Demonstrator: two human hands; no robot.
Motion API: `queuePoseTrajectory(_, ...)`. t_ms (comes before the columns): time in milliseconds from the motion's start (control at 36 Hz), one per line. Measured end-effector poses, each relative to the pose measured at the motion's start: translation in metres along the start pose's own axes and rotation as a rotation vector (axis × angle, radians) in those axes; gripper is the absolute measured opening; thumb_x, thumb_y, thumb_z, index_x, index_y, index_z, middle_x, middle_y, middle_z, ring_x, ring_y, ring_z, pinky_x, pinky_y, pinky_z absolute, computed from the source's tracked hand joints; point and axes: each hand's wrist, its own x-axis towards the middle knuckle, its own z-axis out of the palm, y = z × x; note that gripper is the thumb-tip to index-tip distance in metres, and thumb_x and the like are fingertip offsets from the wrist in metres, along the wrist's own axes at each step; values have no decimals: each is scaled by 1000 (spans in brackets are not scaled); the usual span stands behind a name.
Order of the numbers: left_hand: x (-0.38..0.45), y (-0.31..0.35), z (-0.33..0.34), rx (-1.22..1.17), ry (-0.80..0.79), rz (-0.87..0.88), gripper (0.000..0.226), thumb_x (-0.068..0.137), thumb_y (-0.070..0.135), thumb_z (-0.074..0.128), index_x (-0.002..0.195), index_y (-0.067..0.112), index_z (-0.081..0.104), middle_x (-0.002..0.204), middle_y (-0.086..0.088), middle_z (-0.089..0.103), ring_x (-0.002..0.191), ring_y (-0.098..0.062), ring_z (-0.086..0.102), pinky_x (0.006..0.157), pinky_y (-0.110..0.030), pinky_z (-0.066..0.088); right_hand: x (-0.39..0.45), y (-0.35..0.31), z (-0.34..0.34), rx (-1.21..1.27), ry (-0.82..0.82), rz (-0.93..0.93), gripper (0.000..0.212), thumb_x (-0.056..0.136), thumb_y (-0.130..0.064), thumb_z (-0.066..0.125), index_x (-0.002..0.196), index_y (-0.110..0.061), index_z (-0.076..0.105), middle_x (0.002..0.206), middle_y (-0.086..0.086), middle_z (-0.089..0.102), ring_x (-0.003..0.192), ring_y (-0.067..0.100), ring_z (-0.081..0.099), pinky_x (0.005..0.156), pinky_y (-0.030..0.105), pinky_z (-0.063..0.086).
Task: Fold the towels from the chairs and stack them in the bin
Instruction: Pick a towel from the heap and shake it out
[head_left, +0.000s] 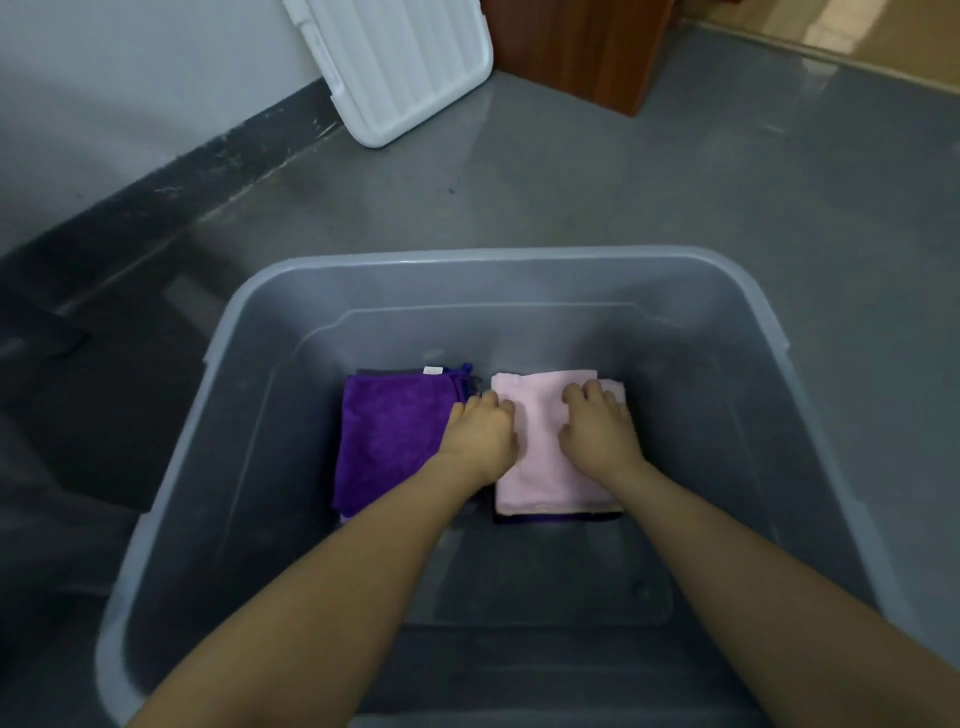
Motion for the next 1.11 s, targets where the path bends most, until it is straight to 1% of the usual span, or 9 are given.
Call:
queuePoseTrajectory(83, -11, -7, -27, -99, 43, -53, 29, 97, 19, 40, 120, 4, 49, 127, -15, 50, 110, -36, 52, 86, -36, 40, -4, -15, -22, 122, -11, -4, 33, 91, -9, 46, 124, -6, 46, 129, 12, 48, 112, 31, 50, 87, 36, 41)
queuePoseTrajectory(194, -34, -15, -68, -169, 140, -73, 25, 95, 19, 41, 112, 3, 52, 122, -16, 54, 110, -37, 53, 82, -38, 43, -9, -39, -56, 245, 5, 18, 24, 90, -9, 46, 114, -6, 47, 121, 13, 54, 107, 32, 52, 78, 35, 40)
queuePoseTrajectory(389, -100, -43, -150, -238, 347, -136, 28, 93, 18, 42, 116, 7, 53, 121, -14, 59, 113, -32, 54, 87, -38, 45, -32, -112, -145, 329, 109, -115, 23, 92, -15, 48, 114, -9, 53, 117, 14, 62, 110, 30, 56, 88, 37, 46)
queuePoseTrajectory(528, -158, -65, -215, -289, 532, -159, 30, 94, 20, 43, 119, 9, 54, 120, -14, 60, 112, -31, 54, 91, -38, 46, -59, -168, -200, 444, 242, -215, 19, 89, -12, 48, 108, -11, 51, 101, 14, 63, 96, 32, 58, 83, 41, 48)
queuePoseTrajectory(667, -237, -93, -269, -326, 690, -192, 30, 94, 22, 42, 122, 10, 46, 111, -11, 62, 106, -30, 56, 84, -38, 47, -107, -236, -250, 468, 306, -346, 22, 91, -14, 44, 112, -13, 51, 101, 7, 61, 92, 27, 58, 81, 40, 49)
queuePoseTrajectory(778, -301, -120, -294, -306, 777, -246, 31, 96, 25, 41, 124, 10, 44, 112, -11, 61, 104, -31, 57, 84, -40, 49, -143, -292, -272, 501, 344, -480, 22, 91, -11, 45, 111, -9, 53, 102, 11, 63, 94, 28, 58, 81, 38, 48)
queuePoseTrajectory(917, -378, -166, -311, -283, 904, -349, 31, 96, 25, 42, 122, 10, 42, 109, -9, 62, 100, -31, 58, 79, -40, 48, -184, -370, -285, 368, 365, -634, 24, 92, -14, 44, 115, -11, 53, 107, 8, 62, 99, 28, 58, 85, 42, 48)
queuePoseTrajectory(1000, -423, -195, -313, -279, 912, -424, 29, 95, 22, 41, 121, 9, 41, 103, -9, 62, 94, -31, 59, 78, -42, 50, -207, -417, -283, 352, 381, -717, 23, 91, -14, 44, 112, -14, 54, 106, 6, 63, 99, 27, 58, 83, 36, 47)
queuePoseTrajectory(1111, -477, -234, -308, -283, 941, -534, 27, 97, 24, 42, 121, 11, 42, 103, -6, 61, 89, -26, 59, 74, -40, 51, -232, -477, -270, 327, 360, -825, 20, 91, -18, 43, 108, -17, 54, 106, 5, 64, 95, 28, 59, 81, 39, 49)
